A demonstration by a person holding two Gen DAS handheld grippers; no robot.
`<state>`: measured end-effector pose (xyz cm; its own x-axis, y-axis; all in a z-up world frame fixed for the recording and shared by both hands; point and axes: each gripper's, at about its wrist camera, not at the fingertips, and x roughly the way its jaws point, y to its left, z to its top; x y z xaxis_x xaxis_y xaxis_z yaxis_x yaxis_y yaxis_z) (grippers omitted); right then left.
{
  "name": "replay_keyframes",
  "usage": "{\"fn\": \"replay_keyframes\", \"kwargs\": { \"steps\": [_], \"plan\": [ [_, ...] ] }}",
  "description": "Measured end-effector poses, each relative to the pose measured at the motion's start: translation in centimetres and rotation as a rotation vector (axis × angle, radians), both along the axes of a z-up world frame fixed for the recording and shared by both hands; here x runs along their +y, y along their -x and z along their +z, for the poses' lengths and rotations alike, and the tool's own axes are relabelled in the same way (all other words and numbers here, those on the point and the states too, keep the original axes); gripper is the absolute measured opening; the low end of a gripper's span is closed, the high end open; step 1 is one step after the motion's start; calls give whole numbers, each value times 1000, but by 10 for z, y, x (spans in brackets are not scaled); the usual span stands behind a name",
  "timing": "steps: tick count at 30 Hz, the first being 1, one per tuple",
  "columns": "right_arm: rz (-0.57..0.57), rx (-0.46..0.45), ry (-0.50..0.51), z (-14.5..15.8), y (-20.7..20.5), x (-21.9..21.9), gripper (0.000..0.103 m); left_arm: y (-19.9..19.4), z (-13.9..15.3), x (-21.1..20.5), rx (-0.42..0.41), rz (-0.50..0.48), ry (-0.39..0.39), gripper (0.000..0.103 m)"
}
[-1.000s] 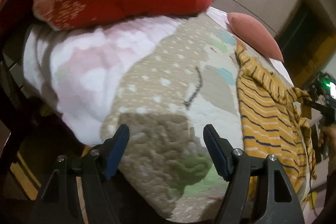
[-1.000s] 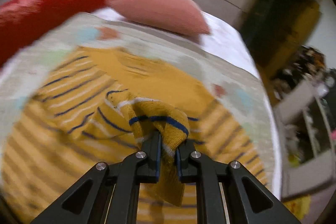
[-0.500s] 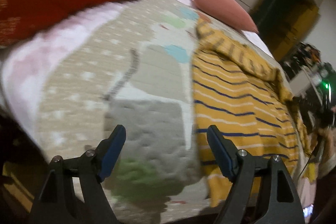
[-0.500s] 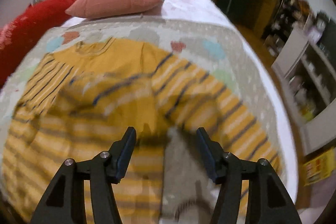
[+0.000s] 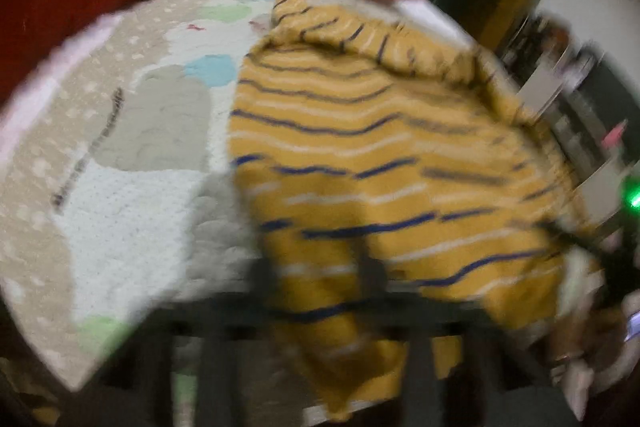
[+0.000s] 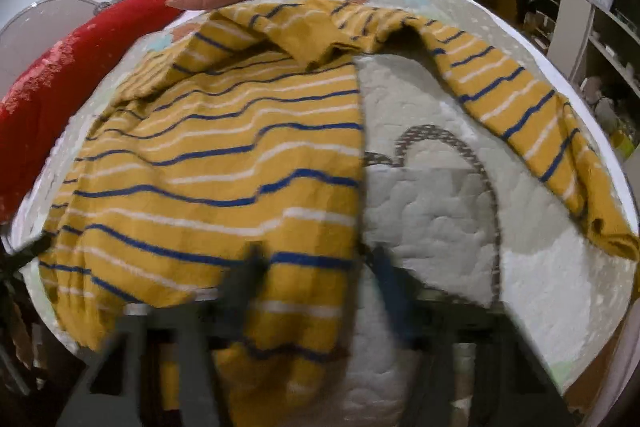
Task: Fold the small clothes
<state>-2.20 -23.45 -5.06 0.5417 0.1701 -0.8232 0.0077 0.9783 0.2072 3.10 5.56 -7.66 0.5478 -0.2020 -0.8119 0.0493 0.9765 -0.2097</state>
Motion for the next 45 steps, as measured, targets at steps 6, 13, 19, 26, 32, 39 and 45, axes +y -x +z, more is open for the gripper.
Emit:
{"fn": "replay_keyframes", "kwargs": {
  "steps": [6, 13, 19, 26, 32, 39, 45],
  "plan": [
    [-24, -10, -46, 8, 20, -5, 11, 9, 12, 37, 24, 78, 37, 9],
    [-46, -22, -56, 15, 40, -22, 19, 26, 16, 56, 24, 110, 86, 32],
    [-124, -44, -31, 26, 43, -41, 31, 39, 27, 80, -8, 176, 75, 54],
    [-141, -45, -60, 29, 30, -40, 40, 41, 41, 97, -62, 242, 62, 68],
    [-114, -55, -59, 33, 15, -23, 44, 39, 40, 92, -69, 221, 29, 69],
    [-103, -45, -59, 32, 5, -12, 48, 34, 32, 96, -52, 226, 37, 69],
    [-102, -31, -66, 30, -4, -8, 51, 31, 27, 102, -38, 234, 49, 70]
  ]
}}
